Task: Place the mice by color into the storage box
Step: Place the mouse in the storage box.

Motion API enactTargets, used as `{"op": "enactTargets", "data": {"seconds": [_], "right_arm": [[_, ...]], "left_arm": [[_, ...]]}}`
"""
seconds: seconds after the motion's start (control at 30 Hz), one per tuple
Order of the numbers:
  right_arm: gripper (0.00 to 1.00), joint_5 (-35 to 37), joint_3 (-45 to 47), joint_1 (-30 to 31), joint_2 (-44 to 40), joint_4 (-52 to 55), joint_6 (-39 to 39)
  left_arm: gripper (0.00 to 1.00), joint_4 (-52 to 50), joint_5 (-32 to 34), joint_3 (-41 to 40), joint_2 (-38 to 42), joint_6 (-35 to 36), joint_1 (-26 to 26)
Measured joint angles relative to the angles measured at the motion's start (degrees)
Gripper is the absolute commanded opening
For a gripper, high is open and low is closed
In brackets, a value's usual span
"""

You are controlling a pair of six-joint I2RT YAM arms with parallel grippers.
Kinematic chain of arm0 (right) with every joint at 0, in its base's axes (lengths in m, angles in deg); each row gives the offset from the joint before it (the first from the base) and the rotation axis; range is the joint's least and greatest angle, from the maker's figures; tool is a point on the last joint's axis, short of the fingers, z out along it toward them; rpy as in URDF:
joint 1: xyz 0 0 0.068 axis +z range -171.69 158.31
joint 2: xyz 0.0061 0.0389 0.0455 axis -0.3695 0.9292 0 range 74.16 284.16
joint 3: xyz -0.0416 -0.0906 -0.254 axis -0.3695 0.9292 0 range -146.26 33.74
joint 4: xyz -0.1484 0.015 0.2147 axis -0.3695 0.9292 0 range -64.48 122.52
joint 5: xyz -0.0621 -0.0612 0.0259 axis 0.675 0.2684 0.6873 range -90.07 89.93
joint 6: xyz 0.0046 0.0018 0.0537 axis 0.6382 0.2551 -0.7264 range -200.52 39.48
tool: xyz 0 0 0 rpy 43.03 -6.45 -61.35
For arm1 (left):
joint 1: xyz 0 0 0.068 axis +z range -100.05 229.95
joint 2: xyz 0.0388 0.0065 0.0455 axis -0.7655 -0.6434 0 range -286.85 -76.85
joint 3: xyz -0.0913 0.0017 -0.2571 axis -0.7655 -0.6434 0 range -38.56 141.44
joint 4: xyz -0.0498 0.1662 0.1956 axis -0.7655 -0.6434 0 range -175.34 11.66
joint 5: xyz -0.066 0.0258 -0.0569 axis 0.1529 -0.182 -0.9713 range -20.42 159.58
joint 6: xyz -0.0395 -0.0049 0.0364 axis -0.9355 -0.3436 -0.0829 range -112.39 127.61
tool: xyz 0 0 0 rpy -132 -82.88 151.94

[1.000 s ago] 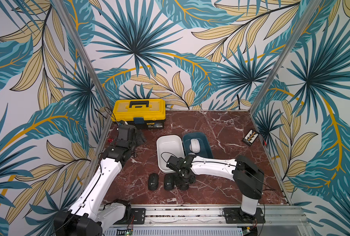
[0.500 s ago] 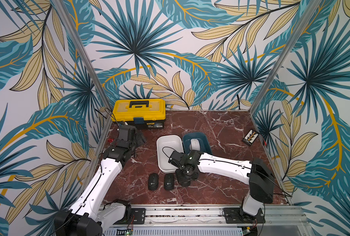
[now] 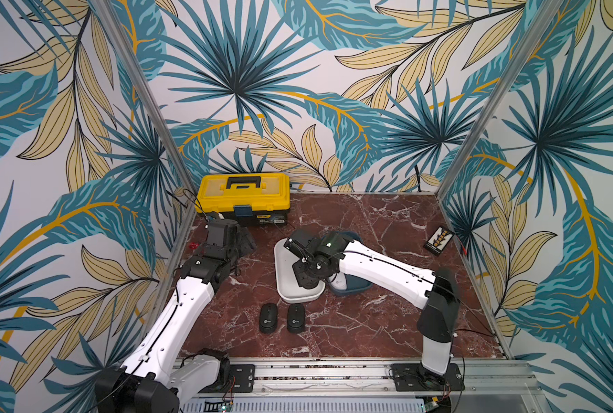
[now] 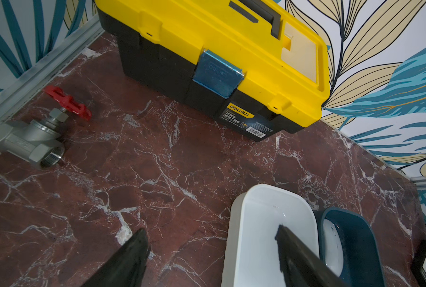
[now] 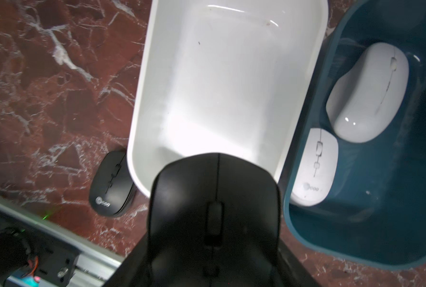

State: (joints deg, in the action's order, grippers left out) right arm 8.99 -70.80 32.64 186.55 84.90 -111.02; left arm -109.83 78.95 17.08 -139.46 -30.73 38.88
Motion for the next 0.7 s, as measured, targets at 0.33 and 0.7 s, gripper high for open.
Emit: {"op": "enactTargets", "data": {"seconds": [0.33, 0.7], "right_arm": [[0.35, -0.1, -13.8, -5.3, 14.6, -1.2, 5.3], [0.35, -0.3, -17.8, -7.2, 22.1, -1.4, 6.1]], "left_arm": [[0.85, -2.0, 1.1, 0.1, 0.0, 1.3, 0.0], [0.85, -2.5, 1.1, 0.1, 0.2, 1.5, 0.0]]}}
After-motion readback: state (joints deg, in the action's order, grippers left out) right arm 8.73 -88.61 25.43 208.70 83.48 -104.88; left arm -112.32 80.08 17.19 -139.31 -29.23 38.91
